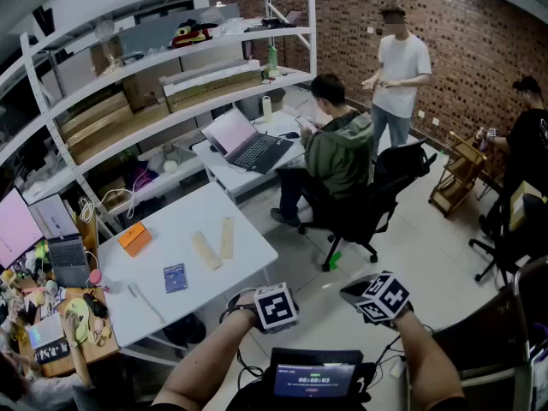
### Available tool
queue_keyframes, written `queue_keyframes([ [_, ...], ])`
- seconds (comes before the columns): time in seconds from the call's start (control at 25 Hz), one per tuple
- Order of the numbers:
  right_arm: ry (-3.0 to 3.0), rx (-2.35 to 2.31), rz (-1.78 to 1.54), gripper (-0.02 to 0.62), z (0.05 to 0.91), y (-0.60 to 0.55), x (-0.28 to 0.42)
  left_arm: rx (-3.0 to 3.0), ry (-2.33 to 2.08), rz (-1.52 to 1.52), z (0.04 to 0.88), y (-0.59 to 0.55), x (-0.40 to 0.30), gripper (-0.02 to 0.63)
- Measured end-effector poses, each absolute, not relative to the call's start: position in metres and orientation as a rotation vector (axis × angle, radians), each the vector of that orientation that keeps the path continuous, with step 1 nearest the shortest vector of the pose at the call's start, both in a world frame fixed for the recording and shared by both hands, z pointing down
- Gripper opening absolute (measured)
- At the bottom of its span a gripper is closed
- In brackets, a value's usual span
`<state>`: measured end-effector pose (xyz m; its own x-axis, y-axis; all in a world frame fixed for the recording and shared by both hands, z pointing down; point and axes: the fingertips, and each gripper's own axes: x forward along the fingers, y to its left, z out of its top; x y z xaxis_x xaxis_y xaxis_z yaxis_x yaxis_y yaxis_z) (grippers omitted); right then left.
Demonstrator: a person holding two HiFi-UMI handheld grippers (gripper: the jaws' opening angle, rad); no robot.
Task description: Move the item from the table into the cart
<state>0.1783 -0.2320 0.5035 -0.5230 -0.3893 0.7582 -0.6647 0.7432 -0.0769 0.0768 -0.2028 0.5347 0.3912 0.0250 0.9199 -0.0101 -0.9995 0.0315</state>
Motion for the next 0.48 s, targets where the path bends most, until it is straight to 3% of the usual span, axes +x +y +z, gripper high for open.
queue_keyframes([
  [0.24,-2.169,0.659,0.366,0.005,0.497,-0.269,0.15,2.568,-0.119,1.632,0.518,-0.22,0.052,0.003],
  [0.48,-2.225,0.508,0.324,0.005,0.503,-0.329,0.057,2.504,-0.409,1.528,0.527,-0.268,-0.036,0.003],
])
